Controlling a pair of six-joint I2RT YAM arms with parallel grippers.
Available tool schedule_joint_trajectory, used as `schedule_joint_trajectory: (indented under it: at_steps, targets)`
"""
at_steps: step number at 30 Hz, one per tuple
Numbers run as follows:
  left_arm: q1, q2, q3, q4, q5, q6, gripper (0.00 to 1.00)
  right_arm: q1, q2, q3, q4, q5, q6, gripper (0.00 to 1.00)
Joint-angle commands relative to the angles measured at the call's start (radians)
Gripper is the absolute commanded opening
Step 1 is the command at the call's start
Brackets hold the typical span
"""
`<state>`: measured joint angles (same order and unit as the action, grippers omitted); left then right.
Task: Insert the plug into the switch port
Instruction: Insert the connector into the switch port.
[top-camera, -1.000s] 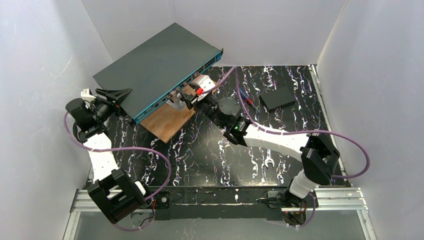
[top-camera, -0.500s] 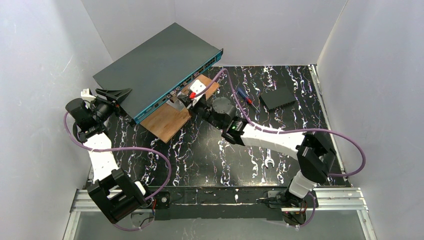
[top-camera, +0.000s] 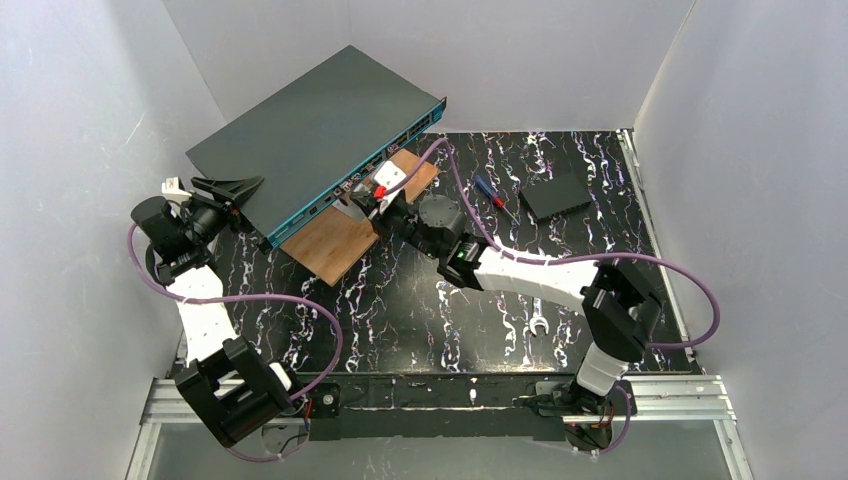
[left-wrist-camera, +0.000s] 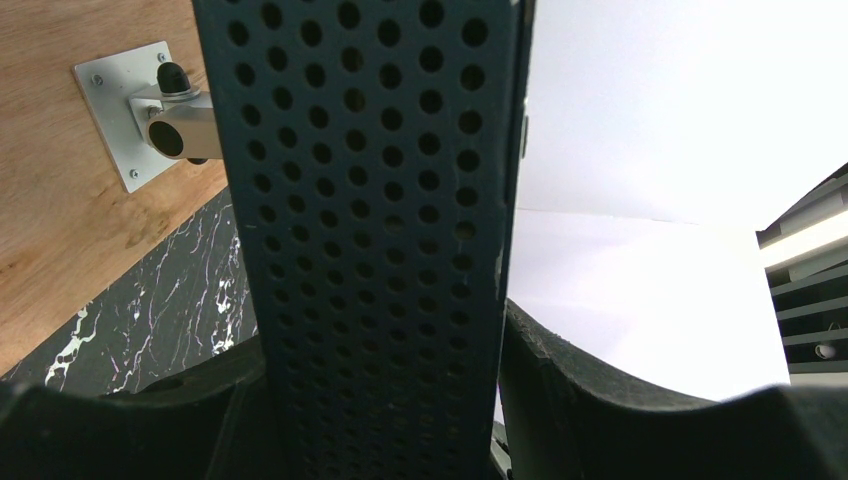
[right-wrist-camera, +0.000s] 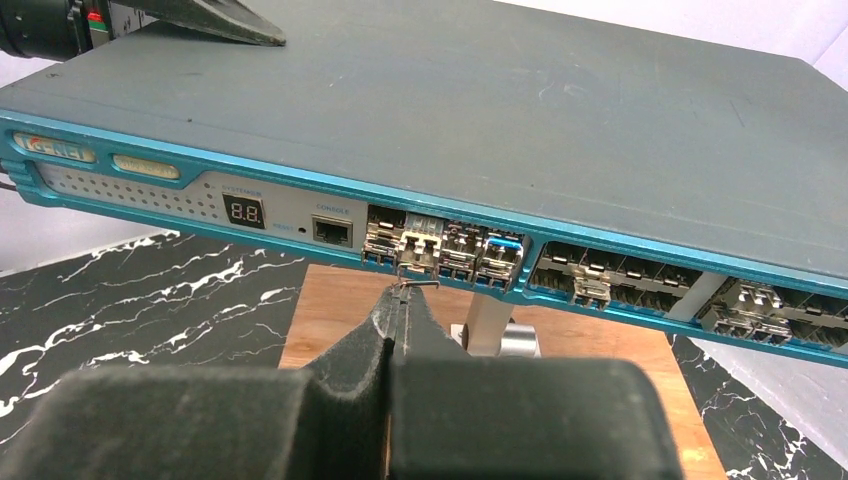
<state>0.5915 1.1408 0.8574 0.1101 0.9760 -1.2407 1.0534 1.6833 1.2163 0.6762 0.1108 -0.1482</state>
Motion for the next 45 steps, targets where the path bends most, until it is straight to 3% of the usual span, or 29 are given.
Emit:
schedule_joint_trajectory:
  at_steps: [1, 22, 33, 43, 45]
  targets:
    - [-0.053, 0.017, -0.038, -0.078, 0.018, 0.112, 0.0, 0.0, 0.008, 0.051, 0.109, 0.037, 0.009, 0.01]
    - [-0.054, 0.016, -0.04, -0.078, 0.018, 0.112, 0.0, 0.0, 0.1, 0.151, 0.131, 0.095, -0.018, 0.01]
    - [-0.055, 0.016, -0.037, -0.078, 0.024, 0.118, 0.0, -0.003, 0.12, 0.241, -0.015, 0.126, -0.003, 0.01]
    - [-0.056, 0.01, -0.02, -0.154, -0.005, 0.152, 0.0, -0.003, -0.016, 0.117, -0.054, 0.093, -0.002, 0.01]
    - [-0.056, 0.008, -0.009, -0.202, -0.029, 0.172, 0.09, -0.002, -0.054, 0.078, -0.074, 0.085, -0.012, 0.02]
